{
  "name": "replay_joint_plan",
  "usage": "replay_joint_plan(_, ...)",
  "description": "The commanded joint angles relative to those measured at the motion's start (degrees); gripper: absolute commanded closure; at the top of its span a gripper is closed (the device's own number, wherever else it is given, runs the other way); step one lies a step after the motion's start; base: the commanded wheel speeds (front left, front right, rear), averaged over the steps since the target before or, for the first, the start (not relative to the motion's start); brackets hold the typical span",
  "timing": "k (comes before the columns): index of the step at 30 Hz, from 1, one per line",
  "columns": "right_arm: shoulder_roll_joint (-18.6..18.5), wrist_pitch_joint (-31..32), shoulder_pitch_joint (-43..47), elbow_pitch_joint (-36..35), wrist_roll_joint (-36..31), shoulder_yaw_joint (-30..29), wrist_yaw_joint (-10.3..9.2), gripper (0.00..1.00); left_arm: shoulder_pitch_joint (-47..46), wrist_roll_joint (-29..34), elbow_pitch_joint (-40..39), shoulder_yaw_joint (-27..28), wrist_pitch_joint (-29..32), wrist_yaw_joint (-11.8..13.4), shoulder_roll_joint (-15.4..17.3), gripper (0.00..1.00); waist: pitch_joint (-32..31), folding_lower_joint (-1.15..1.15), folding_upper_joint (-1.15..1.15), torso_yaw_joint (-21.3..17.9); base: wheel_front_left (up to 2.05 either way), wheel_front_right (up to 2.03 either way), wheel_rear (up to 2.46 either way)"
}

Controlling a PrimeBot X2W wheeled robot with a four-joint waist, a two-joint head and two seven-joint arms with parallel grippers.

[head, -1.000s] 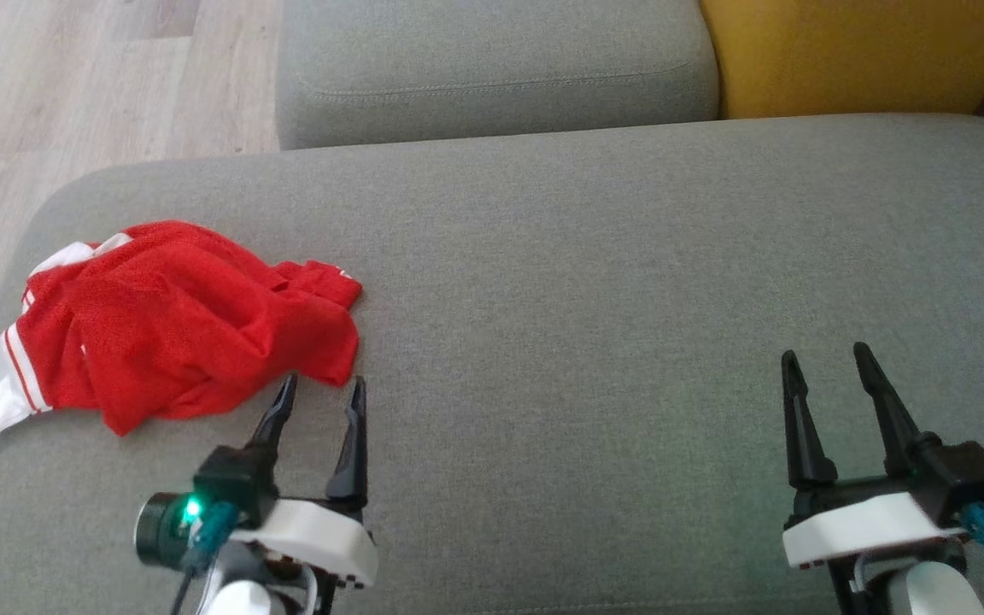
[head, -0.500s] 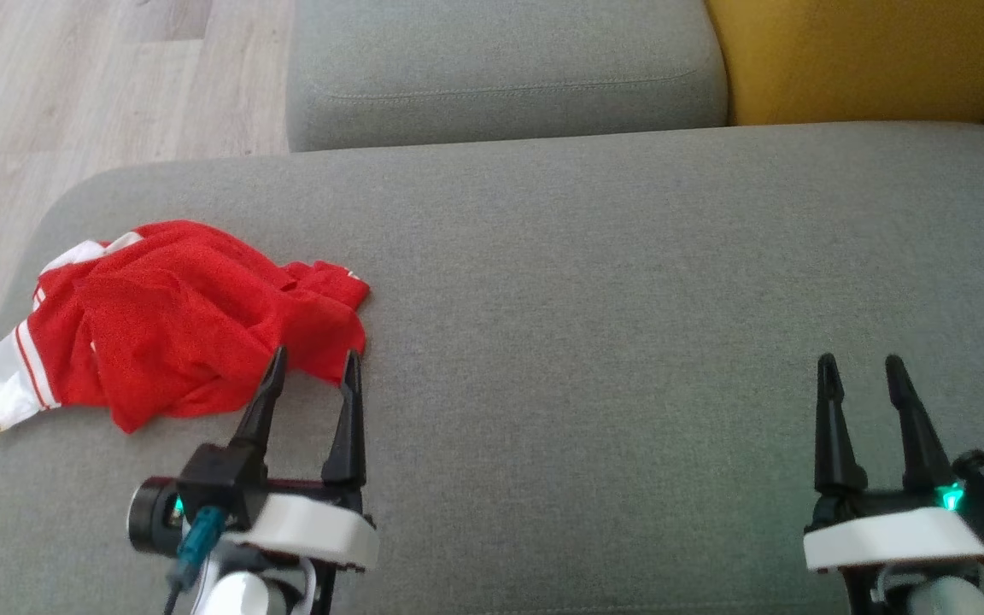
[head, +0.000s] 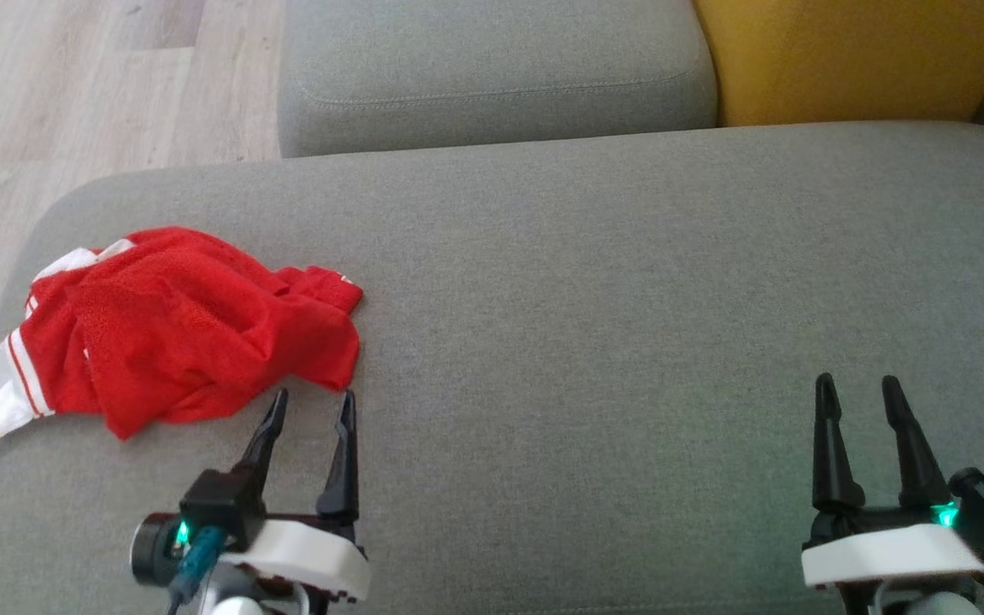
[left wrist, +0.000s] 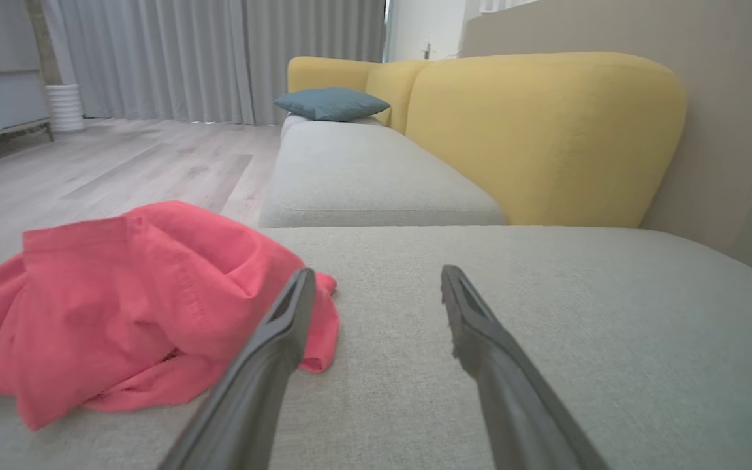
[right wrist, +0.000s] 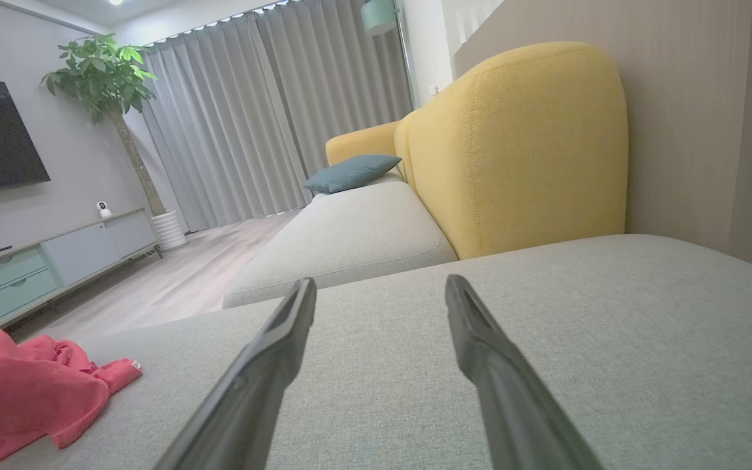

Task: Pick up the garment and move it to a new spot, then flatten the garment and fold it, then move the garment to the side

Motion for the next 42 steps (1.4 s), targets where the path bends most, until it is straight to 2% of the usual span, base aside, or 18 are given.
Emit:
replay_joint_plan(1, -0.6, -0.6, -1.7, -1.5, 0.5, 1.4, 0.44, 0.00, -2.3, -0.6, -1.5, 2.6, -0.7, -0.2, -0.3, 0.00, 0.0, 0.00, 0.00, 0.0, 0.00, 0.00, 0.00)
replay_joint_plan(10, -0.6, -0.6, -2.0, -0.5, 1.3, 1.3, 0.44, 0.00, -2.6, -1.3, -1.5, 2.2, -0.7, -0.5, -0.3, 0.00, 0.0, 0.00, 0.00, 1.0, 0.00, 0.00, 0.00)
replay_joint_plan(17, -0.6, -0.6, -1.8, 0.0, 1.7, 2.8, 0.44, 0.00, -2.7, -1.6, -1.0, 2.5, -0.7, -0.2, -0.3, 0.00, 0.1, 0.00, 0.00, 4.1, 0.00, 0.00, 0.00)
replay_joint_plan(26, -0.6, -0.6, -1.5, 0.0, 2.2, 5.1, 0.44, 0.00, -3.2, -1.7, -0.8, 5.0, -0.7, 0.0, -0.3, 0.00, 0.7, 0.00, 0.00, 11.0, 0.00, 0.00, 0.00)
replay_joint_plan(42, -0.6, -0.6, -1.6, 0.7, 3.8, 9.8, 0.44, 0.00, -2.8, -0.5, -1.0, 9.9, -0.7, -0.8, -0.3, 0.00, 0.4, 0.00, 0.00, 26.2, 0.00, 0.00, 0.00)
